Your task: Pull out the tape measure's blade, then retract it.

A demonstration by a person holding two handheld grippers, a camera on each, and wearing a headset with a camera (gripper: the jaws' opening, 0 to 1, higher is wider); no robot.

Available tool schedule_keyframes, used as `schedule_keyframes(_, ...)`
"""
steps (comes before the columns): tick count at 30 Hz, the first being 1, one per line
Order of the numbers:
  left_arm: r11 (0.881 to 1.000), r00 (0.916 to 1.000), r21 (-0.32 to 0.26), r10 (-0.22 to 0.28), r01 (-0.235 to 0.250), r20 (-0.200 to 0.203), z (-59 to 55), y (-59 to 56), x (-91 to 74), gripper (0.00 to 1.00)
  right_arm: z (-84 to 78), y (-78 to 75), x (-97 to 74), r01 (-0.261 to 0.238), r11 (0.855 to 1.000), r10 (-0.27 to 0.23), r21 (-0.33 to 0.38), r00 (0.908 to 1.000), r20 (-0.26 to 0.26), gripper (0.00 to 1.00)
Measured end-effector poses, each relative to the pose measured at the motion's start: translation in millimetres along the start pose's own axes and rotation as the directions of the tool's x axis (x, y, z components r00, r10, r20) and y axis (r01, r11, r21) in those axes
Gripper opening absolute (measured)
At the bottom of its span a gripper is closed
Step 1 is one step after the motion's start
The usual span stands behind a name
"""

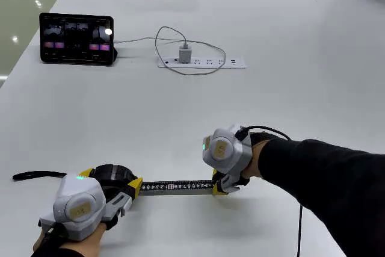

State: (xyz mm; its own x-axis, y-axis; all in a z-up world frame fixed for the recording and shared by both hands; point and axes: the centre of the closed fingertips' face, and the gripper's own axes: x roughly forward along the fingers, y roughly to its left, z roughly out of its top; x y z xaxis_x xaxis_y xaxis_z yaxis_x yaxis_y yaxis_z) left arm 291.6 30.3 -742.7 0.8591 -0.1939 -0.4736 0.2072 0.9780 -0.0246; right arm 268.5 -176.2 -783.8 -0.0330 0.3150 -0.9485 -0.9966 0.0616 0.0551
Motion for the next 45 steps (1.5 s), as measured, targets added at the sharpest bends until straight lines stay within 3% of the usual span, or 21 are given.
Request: schedule_keyframes(45, 1.000, 1.0000, -0.002, -0.005, 0.005, -0.006, 0.0, 0.5, 0.2, 0.60, 15.7, 1.6, 4.3, -0.001, 1.000, 0.000, 0.011, 0.9990, 0.045, 0.10)
